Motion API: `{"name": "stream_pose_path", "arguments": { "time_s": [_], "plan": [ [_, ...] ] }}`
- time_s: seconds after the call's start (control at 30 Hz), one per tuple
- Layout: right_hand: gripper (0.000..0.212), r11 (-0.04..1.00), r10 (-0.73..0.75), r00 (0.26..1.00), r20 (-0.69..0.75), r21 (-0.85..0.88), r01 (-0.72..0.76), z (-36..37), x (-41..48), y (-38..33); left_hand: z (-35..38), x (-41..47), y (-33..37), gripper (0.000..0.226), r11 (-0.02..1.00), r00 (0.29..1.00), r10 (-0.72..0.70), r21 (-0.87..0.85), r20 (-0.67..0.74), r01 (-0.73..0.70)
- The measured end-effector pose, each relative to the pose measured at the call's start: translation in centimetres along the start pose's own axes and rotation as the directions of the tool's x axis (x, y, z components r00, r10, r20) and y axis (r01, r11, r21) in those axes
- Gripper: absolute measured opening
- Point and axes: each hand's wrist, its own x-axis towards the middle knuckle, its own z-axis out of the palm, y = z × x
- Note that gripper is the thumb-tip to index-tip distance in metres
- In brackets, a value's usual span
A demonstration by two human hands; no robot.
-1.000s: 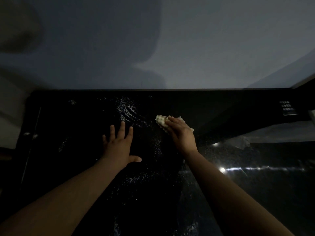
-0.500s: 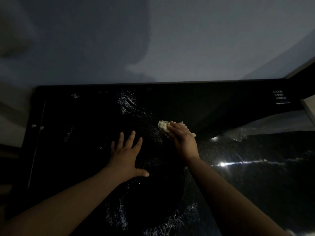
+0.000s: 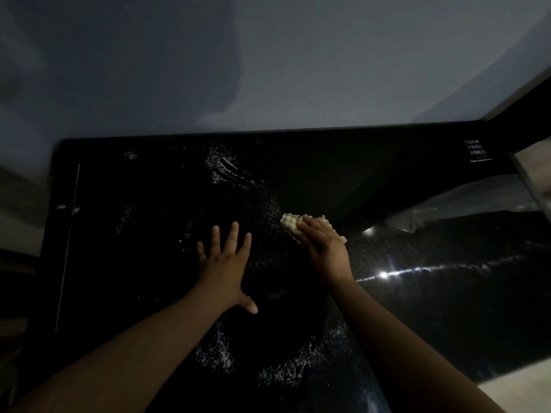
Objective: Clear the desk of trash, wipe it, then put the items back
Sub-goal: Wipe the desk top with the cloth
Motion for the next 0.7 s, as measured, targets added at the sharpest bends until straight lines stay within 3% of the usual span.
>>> {"name": "stream_pose_path", "arguments": {
  "time_s": [0.7],
  "plan": [
    [0.031,0.998,0.063,0.998,-0.009,-0.028,-0.064,-0.6,-8.1,-0.2,0.4,0.2,0.0,0.145,1.0,0.999,-0.01,-0.005,-0.038,0.01]
  ]
}}
